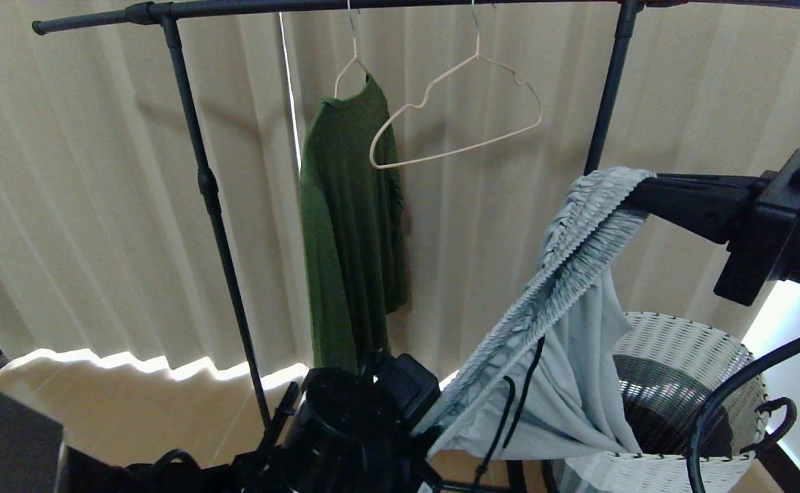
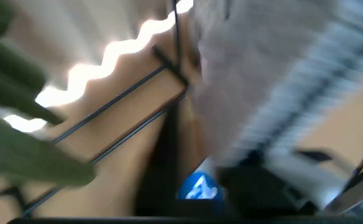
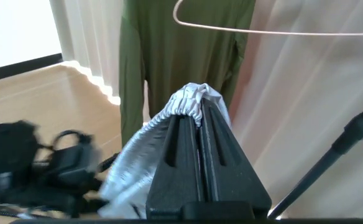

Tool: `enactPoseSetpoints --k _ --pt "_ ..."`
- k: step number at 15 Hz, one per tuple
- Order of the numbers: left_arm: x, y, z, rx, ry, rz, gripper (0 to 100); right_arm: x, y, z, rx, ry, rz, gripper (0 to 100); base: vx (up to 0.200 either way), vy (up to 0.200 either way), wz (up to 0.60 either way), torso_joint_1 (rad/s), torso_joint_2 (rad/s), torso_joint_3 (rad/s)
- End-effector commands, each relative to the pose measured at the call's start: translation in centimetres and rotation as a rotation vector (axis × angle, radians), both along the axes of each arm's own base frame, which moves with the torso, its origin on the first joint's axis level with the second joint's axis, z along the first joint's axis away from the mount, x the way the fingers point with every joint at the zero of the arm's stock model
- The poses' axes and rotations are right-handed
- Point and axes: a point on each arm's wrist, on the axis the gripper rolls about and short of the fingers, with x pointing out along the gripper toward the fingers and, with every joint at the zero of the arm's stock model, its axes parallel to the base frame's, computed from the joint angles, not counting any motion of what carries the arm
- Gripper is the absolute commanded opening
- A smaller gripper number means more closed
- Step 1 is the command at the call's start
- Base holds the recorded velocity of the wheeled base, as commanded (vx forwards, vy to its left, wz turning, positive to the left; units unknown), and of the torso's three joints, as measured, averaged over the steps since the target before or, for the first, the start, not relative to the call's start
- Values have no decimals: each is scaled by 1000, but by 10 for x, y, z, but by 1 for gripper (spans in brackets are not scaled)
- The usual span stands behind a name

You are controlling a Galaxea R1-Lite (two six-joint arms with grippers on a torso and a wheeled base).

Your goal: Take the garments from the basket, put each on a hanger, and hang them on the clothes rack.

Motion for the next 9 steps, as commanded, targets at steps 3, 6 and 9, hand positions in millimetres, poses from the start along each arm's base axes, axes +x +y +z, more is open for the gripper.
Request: enactPoseSetpoints --k 3,6,9 --pt "-31 44 36 -75 -128 1 0 18 -10 -7 -13 24 -84 0 0 0 0 0 0 0" --pt "-7 64 99 -132 -193 130 0 20 -12 -2 11 -8 -101 0 0 0 0 0 0 0" --pt "5 82 153 -103 -182 220 0 24 -18 0 24 -27 -138 0 0 0 0 0 0 0"
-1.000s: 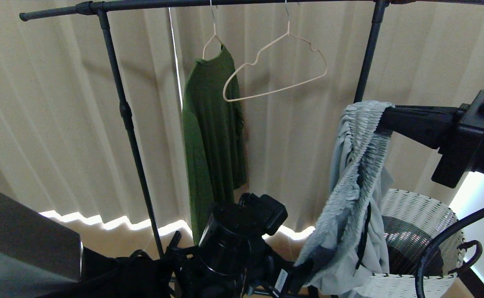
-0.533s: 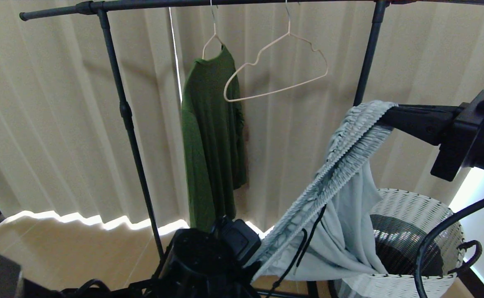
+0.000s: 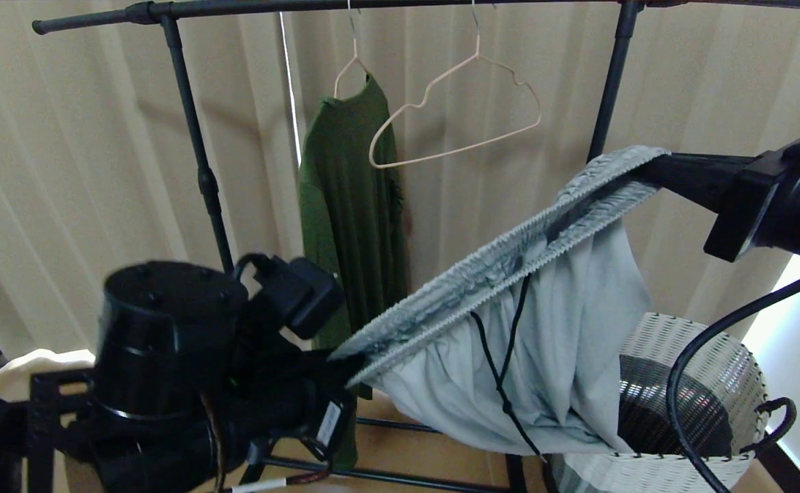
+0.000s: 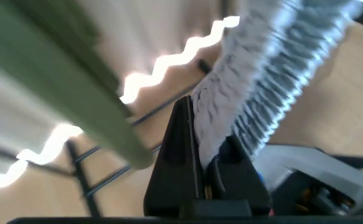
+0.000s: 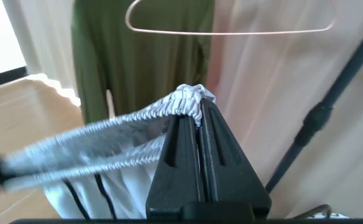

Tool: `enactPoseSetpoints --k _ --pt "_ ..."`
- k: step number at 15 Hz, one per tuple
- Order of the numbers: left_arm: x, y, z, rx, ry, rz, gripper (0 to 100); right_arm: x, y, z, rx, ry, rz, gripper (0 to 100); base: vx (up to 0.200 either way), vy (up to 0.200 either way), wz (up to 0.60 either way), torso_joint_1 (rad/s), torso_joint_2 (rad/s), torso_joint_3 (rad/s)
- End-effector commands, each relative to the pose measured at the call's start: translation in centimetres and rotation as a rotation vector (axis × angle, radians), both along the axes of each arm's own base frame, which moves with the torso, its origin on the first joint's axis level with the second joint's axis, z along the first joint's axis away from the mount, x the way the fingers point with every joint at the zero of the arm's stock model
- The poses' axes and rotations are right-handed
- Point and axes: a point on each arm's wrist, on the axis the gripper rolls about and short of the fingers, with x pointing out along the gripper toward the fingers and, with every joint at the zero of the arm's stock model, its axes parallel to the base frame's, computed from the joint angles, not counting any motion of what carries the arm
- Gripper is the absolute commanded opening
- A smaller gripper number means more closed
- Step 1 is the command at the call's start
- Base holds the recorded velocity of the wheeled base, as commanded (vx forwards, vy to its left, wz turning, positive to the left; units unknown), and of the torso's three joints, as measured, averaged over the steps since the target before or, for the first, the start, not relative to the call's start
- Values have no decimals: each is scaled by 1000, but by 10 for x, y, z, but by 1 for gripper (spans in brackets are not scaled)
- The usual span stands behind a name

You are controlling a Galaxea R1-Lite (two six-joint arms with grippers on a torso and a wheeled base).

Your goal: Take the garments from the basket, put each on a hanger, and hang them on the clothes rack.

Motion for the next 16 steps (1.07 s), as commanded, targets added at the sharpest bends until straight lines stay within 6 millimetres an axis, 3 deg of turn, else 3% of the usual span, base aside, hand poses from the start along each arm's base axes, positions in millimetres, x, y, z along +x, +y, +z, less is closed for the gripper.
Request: enactPoseSetpoints --k 1,5,9,11,16 --pt "5 22 73 -109 -115 81 0 3 -3 3 11 -19 -18 0 0 0 0 0 0 0" --pt "6 23 134 -235 -272 81 0 11 1 19 75 -125 -21 0 0 0 0 0 0 0" --pt "4 25 164 -209 -411 56 0 11 2 39 113 -183 -21 0 0 0 0 0 0 0" --pt "4 25 173 -195 -451 51 0 14 3 43 118 -194 -21 0 0 0 0 0 0 0" --pt "19 17 155 -120 -414 116 0 20 7 32 97 -160 -22 0 0 0 0 0 0 0"
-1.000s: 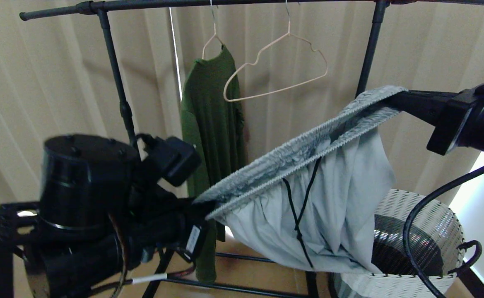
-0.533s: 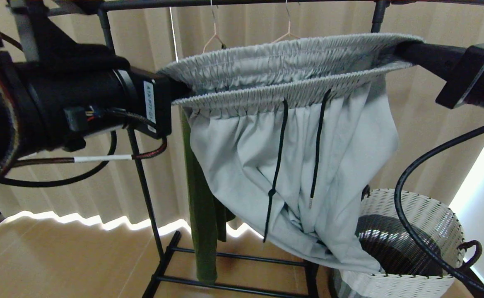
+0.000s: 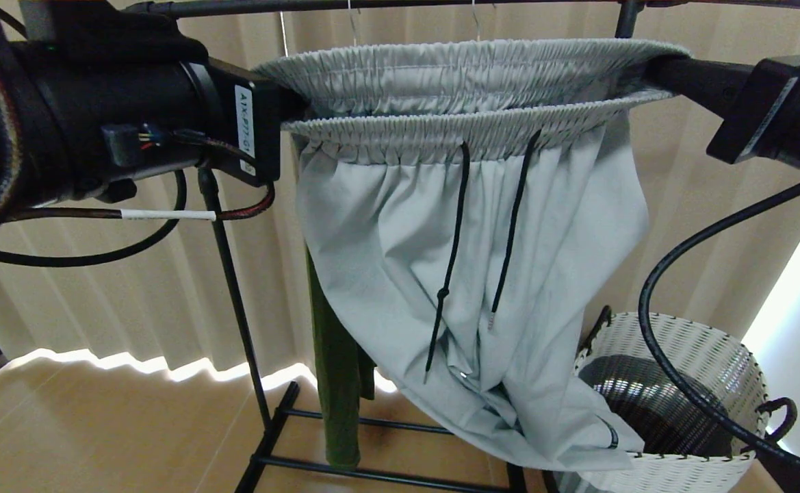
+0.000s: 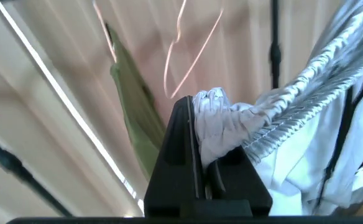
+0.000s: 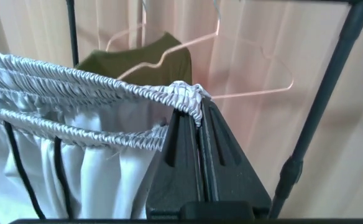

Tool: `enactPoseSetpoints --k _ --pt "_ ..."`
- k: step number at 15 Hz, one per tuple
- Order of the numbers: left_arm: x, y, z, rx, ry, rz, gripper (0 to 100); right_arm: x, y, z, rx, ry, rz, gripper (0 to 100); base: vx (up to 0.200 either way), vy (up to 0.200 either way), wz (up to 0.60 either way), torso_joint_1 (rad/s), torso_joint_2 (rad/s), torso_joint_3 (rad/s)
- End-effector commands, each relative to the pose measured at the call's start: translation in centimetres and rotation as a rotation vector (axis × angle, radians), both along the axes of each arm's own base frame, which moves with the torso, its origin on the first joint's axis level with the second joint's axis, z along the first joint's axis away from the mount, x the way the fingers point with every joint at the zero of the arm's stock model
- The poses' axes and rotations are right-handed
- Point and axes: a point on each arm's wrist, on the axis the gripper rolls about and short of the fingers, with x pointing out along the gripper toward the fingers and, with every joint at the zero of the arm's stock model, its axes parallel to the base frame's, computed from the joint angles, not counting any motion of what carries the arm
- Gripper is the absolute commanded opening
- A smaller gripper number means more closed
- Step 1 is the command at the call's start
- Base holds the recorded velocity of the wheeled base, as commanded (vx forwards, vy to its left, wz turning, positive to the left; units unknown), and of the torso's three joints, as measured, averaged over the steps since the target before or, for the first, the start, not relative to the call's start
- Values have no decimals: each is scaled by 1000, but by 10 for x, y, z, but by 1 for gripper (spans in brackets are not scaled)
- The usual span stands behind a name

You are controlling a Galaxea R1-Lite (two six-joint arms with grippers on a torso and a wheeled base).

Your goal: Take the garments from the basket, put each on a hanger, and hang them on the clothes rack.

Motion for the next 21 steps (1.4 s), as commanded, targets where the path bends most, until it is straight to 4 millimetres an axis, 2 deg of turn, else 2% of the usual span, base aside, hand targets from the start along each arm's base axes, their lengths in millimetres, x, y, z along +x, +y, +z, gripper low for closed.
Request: enactPoseSetpoints --k 1,5,7,10,12,16,18,19,20,21 --pt "6 -1 0 -8 -2 45 0 6 4 1 6 -16 4 0 0 0 0 0 0 0" --pt "12 10 17 -43 -47 148 0 33 21 -3 27 -80 27 0 0 0 0 0 0 0" --pt "12 10 42 -98 -107 160 0 44 27 12 67 -149 31 0 0 0 0 0 0 0" --pt "12 10 55 -128 -143 159 0 44 27 35 111 -219 33 0 0 0 0 0 0 0" --pt "17 6 44 -100 -113 157 0 48 22 23 86 -189 6 0 0 0 0 0 0 0" --pt "27 -4 -7 21 17 150 0 53 7 -12 9 -97 -57 0 0 0 0 0 0 0" --pt "23 -10 -19 44 49 127 0 55 1 -26 -34 -63 -85 0 0 0 0 0 0 0" --pt "23 -10 -19 44 49 127 0 55 1 -26 -34 -63 -85 0 0 0 0 0 0 0" --pt "19 -16 -37 89 93 98 0 52 -1 -35 -57 -56 -92 0 0 0 0 0 0 0" --pt "18 -17 -42 103 103 94 0 51 -1 -40 -59 -55 -90 0 0 0 0 0 0 0"
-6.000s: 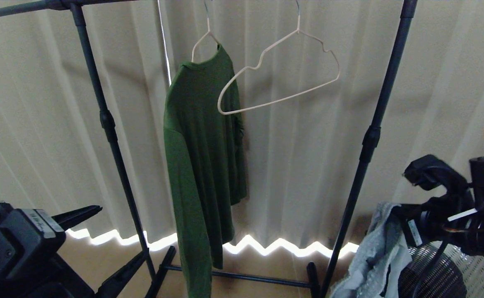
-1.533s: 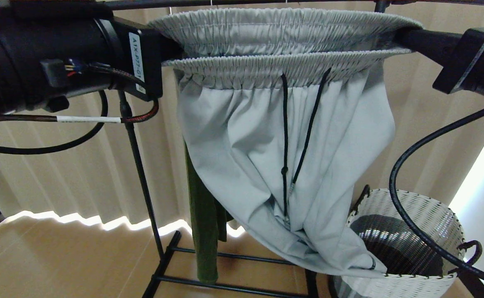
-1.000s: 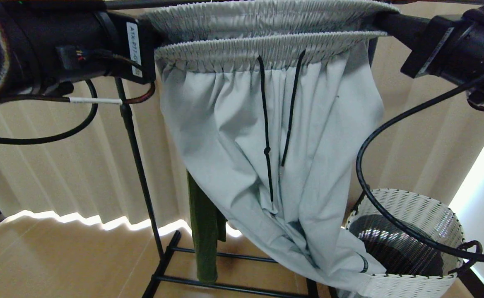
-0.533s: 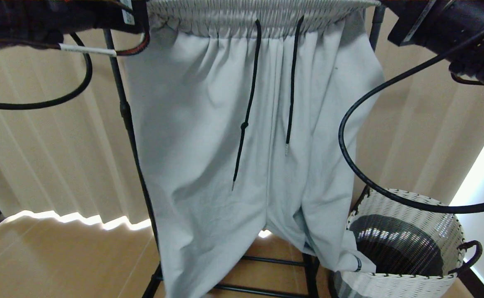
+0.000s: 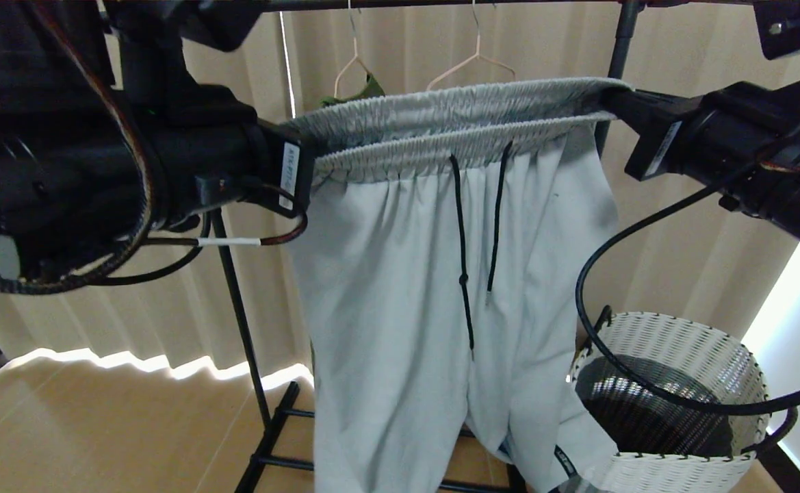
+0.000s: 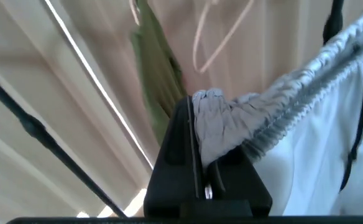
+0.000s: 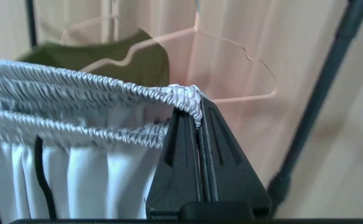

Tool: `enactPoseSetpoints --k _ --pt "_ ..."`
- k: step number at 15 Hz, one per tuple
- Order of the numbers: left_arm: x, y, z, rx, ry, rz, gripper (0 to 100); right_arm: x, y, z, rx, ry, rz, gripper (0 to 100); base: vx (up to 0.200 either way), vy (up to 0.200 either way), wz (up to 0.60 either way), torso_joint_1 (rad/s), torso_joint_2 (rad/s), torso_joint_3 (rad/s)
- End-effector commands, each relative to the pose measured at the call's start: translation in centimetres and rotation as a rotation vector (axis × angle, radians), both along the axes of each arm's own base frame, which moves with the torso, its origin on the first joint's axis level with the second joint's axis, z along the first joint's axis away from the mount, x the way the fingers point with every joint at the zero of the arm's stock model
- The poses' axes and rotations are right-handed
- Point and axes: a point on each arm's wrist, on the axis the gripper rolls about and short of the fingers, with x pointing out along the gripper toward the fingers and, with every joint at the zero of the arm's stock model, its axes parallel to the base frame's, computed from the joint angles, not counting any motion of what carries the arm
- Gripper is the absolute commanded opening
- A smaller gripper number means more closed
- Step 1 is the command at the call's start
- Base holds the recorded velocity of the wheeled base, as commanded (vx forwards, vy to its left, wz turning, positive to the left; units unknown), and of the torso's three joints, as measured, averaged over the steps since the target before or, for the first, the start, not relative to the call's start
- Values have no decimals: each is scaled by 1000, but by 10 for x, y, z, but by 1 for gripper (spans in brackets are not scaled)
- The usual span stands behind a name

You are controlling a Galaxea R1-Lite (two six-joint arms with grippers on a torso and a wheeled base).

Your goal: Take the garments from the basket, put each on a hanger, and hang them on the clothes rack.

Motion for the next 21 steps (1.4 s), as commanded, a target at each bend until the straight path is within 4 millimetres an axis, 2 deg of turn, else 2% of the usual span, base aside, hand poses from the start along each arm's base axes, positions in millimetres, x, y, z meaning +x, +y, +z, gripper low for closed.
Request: enactPoseSetpoints --k 1,3,4,5,9,12,17,21 --pt "-3 -4 -16 38 39 -20 0 -4 -3 -13 -15 22 -6 0 0 0 0 0 0 0" --pt "-4 -3 -27 66 68 -11 0 -13 -7 -28 -39 56 -9 0 0 0 0 0 0 0" --pt "-4 -3 -27 67 69 -9 0 -13 -7 -29 -41 59 -9 0 0 0 0 0 0 0" --pt "-4 -4 -39 94 99 3 0 -18 -10 -35 -81 63 -14 0 0 0 0 0 0 0" --pt "0 -7 -32 61 57 1 0 -16 -10 -36 -104 59 -21 0 0 0 0 0 0 0" --pt "6 -11 -31 57 51 7 0 -15 -19 -34 -101 56 -56 0 0 0 0 0 0 0" --pt "36 -30 -27 26 14 26 0 -53 -34 -23 -96 47 -42 0 0 0 0 0 0 0" --pt "49 -38 -29 24 15 32 0 -93 -27 -23 -97 40 85 0 0 0 0 0 0 0"
